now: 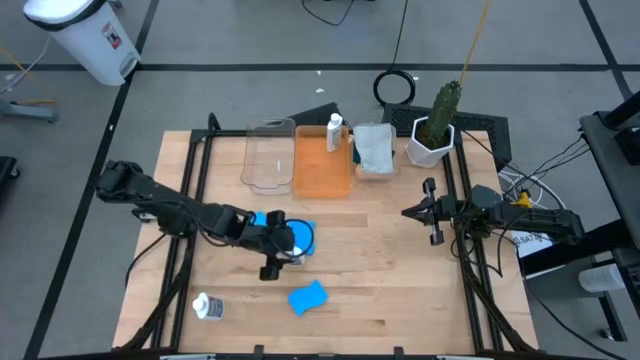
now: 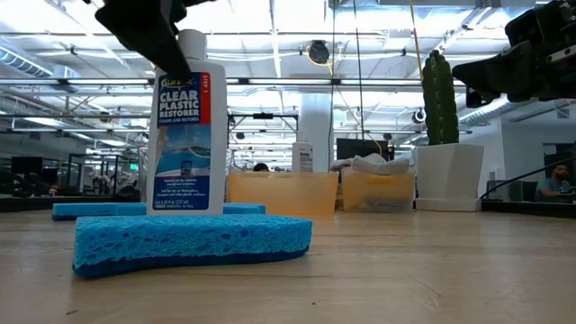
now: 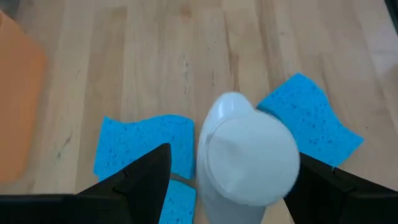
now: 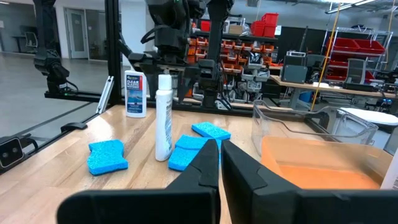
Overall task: Pick & Place Kitchen Items
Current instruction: Put the white plastic restorer bottle into the orange bin
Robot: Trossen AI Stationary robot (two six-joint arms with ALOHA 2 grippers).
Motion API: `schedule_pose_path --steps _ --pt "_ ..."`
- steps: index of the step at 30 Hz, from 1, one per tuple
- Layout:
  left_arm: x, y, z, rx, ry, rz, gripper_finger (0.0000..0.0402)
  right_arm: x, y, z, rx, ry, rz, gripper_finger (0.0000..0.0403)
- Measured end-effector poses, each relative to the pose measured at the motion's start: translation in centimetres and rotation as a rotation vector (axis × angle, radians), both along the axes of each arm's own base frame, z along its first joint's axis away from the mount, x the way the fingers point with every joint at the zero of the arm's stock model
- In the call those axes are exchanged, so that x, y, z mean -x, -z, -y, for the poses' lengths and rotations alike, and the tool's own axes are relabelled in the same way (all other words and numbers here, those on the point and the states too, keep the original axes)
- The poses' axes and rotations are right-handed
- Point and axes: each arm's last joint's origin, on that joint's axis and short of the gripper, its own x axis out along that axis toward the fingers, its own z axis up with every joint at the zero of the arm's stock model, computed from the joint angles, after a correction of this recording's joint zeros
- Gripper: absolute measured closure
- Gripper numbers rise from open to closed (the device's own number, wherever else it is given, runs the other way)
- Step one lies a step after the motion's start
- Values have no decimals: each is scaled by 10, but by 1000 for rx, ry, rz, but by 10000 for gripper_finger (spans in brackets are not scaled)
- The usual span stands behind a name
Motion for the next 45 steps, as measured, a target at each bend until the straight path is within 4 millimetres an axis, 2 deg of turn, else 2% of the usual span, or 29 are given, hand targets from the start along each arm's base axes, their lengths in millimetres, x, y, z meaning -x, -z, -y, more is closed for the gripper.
schedule_pose_path --steps 18,21,30,33,38,42,45 --pt "-3 6 -2 -36 2 -18 129 0 0 0 0 0 0 403" --pt "-3 6 -2 -37 4 -18 153 0 0 0 0 0 0 403" --pt "-3 6 -1 -23 14 -23 263 0 0 0 0 0 0 403" --pt "-2 5 -1 -18 9 -21 276 0 0 0 0 0 0 403" --pt "1 -7 -4 -12 -69 15 275 0 0 0 0 0 0 403" --pt "0 -28 -14 -13 -206 39 256 0 0 0 0 0 0 403" --pt "-1 -46 -21 -59 -253 35 263 0 0 0 0 0 0 403"
